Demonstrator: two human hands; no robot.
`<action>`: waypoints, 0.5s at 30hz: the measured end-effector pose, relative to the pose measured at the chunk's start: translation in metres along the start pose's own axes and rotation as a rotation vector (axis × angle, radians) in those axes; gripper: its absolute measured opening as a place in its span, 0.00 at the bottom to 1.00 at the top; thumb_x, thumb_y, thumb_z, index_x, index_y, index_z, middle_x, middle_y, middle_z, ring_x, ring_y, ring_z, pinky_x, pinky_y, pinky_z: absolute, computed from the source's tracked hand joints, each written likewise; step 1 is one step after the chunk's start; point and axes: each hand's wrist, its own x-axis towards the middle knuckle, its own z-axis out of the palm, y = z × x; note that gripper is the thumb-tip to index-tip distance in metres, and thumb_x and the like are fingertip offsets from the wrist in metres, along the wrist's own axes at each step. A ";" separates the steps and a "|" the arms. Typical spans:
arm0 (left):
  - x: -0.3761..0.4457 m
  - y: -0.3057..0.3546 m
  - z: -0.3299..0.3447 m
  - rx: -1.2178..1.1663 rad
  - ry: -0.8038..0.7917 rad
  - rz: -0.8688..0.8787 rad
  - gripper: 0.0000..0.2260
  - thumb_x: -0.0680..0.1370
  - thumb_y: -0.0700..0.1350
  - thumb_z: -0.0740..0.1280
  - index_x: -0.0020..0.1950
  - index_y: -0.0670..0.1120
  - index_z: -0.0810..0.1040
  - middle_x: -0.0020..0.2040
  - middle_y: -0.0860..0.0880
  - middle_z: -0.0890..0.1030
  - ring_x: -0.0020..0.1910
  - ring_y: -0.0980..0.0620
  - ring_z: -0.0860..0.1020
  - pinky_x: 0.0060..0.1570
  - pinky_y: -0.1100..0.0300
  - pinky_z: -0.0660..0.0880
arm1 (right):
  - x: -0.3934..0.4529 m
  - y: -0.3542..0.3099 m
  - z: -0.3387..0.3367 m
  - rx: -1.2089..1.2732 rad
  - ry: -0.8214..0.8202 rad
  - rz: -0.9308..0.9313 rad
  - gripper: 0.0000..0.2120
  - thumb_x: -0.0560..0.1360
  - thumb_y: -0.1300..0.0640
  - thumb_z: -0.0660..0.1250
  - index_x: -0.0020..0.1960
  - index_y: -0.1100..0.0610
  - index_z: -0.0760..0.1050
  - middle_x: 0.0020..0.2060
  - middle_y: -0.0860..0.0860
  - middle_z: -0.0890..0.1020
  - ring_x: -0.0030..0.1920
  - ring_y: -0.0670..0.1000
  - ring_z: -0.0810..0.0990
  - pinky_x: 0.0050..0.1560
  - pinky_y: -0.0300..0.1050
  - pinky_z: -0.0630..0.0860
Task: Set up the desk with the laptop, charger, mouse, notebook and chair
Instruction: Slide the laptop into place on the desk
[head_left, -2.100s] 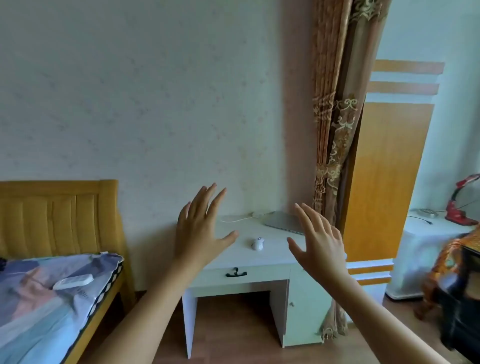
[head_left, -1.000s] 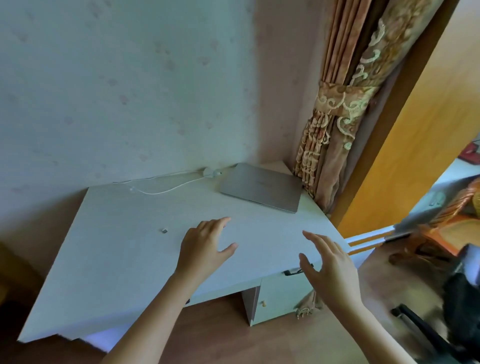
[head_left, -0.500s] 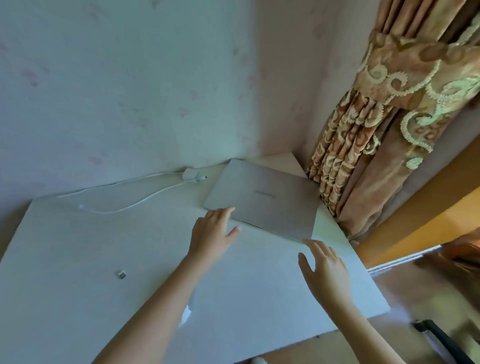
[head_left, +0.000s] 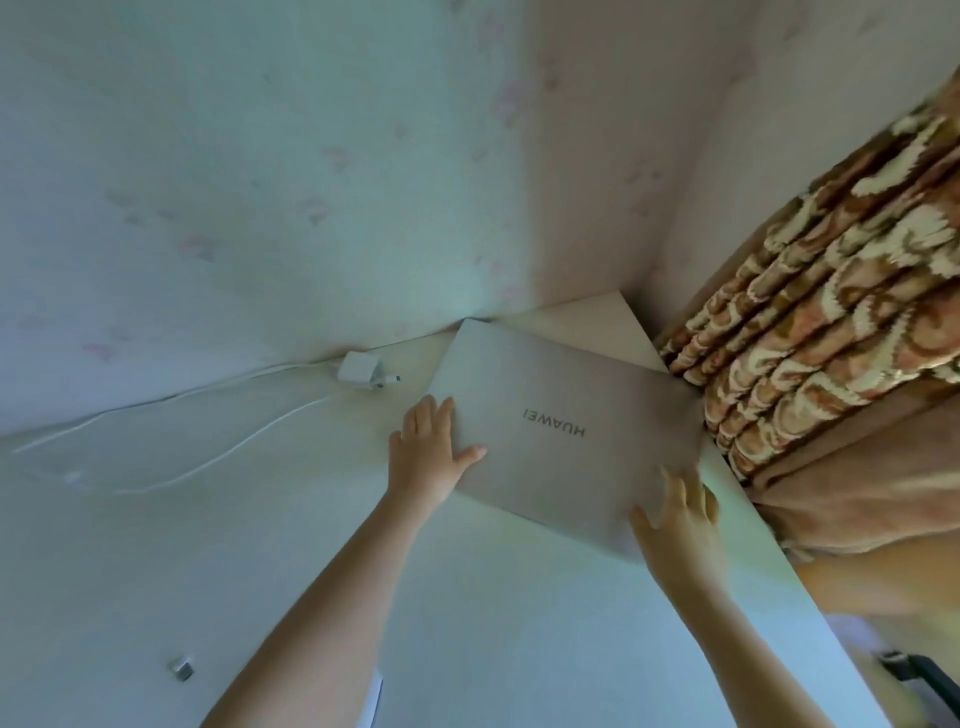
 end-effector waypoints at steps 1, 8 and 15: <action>0.006 0.001 0.001 -0.024 -0.009 -0.013 0.38 0.74 0.68 0.60 0.77 0.48 0.57 0.77 0.43 0.57 0.74 0.43 0.59 0.65 0.47 0.65 | 0.006 -0.002 0.002 0.024 0.010 0.035 0.30 0.73 0.53 0.67 0.72 0.56 0.61 0.75 0.56 0.58 0.70 0.62 0.60 0.63 0.58 0.68; 0.032 0.003 -0.008 -0.345 -0.110 -0.143 0.47 0.64 0.65 0.74 0.76 0.52 0.55 0.76 0.48 0.59 0.70 0.41 0.60 0.65 0.47 0.63 | 0.029 -0.004 0.008 0.259 0.084 0.220 0.29 0.69 0.56 0.73 0.67 0.50 0.70 0.71 0.57 0.65 0.65 0.65 0.65 0.64 0.56 0.65; 0.038 0.001 -0.012 -0.581 -0.134 -0.257 0.46 0.59 0.57 0.80 0.72 0.58 0.60 0.71 0.54 0.65 0.68 0.46 0.58 0.61 0.47 0.64 | 0.030 -0.013 0.009 0.315 0.137 0.272 0.20 0.69 0.60 0.72 0.60 0.49 0.76 0.66 0.57 0.70 0.60 0.64 0.66 0.57 0.51 0.67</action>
